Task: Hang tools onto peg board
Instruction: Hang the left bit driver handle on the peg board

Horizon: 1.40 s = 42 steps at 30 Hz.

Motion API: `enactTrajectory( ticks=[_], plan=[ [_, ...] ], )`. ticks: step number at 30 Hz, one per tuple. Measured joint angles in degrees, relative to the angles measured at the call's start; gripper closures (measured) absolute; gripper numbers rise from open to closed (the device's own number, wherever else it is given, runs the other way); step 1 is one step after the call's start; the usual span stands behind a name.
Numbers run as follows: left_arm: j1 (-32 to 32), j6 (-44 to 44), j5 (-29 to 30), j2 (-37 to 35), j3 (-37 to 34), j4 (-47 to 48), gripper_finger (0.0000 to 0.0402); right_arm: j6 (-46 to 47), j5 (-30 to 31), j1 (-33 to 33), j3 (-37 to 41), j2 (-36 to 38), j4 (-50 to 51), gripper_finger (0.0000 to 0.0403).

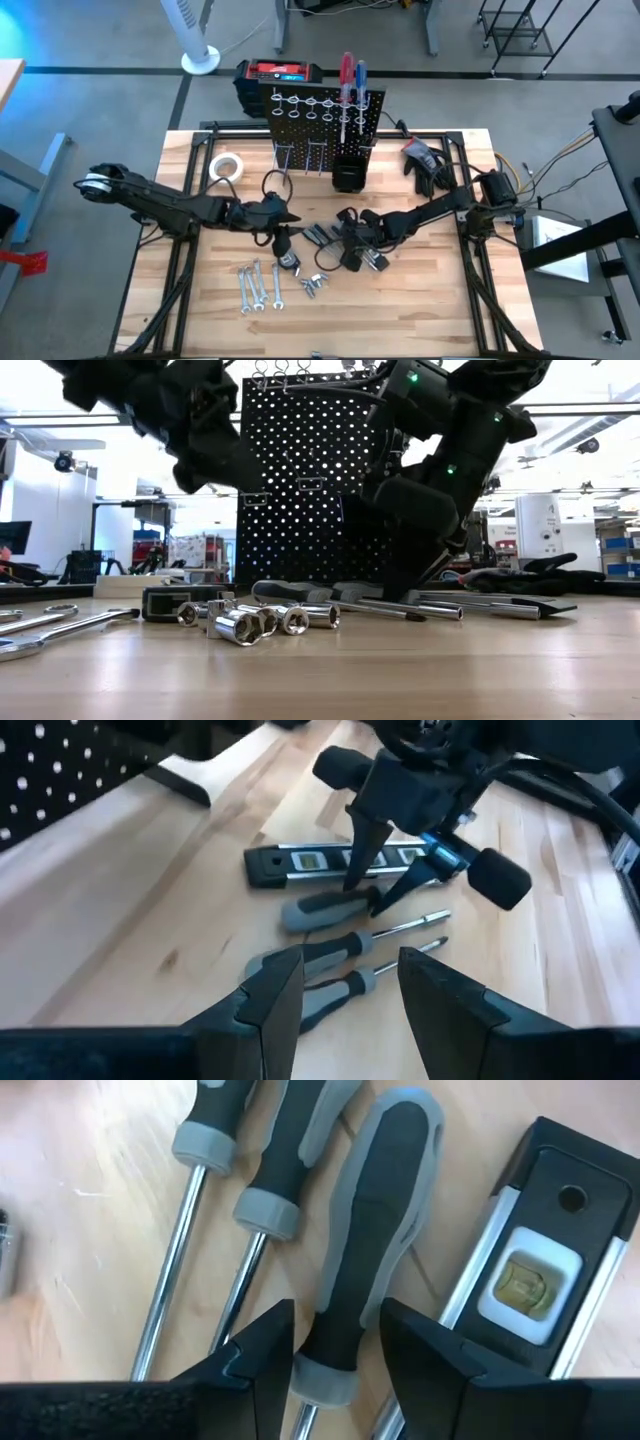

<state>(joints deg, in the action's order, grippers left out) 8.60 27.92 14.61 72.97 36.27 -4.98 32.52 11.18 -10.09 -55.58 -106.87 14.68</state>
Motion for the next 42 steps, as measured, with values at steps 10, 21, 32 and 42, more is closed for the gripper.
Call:
enactTrajectory(
  ticks=[10,21,32,42],
  plan=[
    [1.4,4.1,-0.1,0.0,-8.0,-19.4,0.0247,0.6,4.3,-0.9,0.6,1.4,-1.4,0.0356],
    [2.8,-4.5,-0.2,0.0,-10.8,-35.4,0.0247,-0.2,20.4,-7.7,0.9,11.1,-7.5,0.0356],
    [3.0,-14.9,-1.4,0.0,-6.5,-45.0,0.0247,-13.5,32.8,-13.7,2.7,19.8,-20.9,0.0356],
    [3.1,-20.5,-11.2,1.5,-0.5,-43.9,0.0245,-23.1,30.2,-13.8,2.7,18.2,-35.2,0.0356]
  ],
)
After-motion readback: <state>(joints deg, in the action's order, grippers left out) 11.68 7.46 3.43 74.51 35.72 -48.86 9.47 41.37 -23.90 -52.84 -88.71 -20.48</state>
